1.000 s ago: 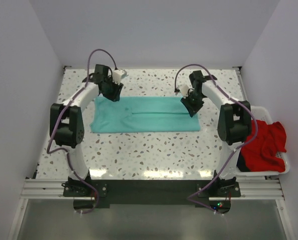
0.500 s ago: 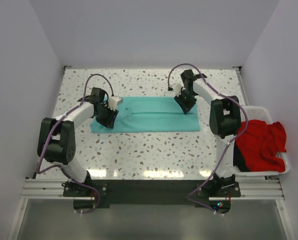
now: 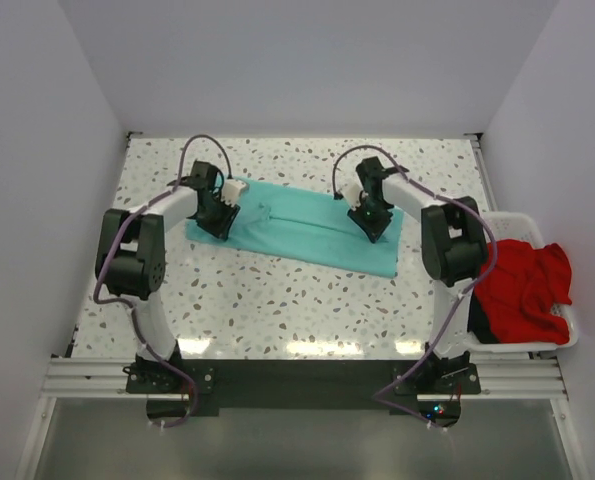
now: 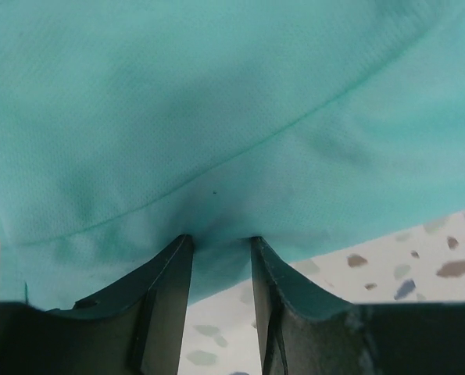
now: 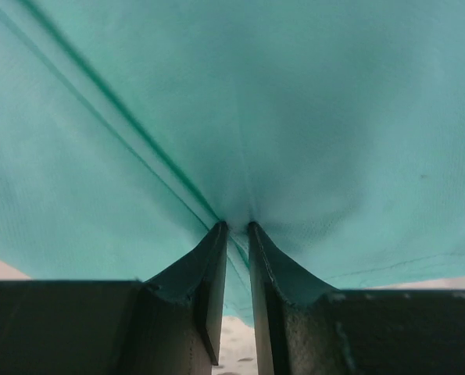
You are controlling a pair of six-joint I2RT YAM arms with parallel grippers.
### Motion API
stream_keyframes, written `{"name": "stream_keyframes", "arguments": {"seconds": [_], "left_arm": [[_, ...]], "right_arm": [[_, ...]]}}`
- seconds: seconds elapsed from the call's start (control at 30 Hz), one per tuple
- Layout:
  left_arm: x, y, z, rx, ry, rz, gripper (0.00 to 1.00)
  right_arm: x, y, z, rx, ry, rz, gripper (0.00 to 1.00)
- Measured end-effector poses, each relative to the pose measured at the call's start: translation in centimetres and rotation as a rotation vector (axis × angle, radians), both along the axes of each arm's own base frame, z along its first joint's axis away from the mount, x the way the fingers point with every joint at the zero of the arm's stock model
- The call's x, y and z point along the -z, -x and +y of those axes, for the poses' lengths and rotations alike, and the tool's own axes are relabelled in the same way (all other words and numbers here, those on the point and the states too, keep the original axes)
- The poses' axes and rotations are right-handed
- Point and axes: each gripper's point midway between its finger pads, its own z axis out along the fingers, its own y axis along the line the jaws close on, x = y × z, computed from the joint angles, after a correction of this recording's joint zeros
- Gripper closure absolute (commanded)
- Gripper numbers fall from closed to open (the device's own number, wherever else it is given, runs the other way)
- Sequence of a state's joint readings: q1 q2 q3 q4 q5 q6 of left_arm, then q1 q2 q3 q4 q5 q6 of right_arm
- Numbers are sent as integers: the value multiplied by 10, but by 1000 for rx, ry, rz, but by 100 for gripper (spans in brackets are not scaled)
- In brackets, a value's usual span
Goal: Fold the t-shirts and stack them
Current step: Fold the tshirt
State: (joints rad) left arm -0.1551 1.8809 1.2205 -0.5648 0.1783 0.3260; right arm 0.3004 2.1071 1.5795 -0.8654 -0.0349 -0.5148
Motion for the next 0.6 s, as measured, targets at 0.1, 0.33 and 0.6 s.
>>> {"name": "stream_keyframes", "arguments": {"seconds": [0.1,0.33,0.6], "left_arm": [[-1,-42,4,3,-34,-42,59],[-31,-190,-7,-16,-15,-248,53],[-98,-159,-23,-11,110,-335,51]], "right_arm": [[2,43,11,-40,5,38,78],[-3,181,123,-349,-151,268,75],[-59,148,124,-243,-291,201,75]]}}
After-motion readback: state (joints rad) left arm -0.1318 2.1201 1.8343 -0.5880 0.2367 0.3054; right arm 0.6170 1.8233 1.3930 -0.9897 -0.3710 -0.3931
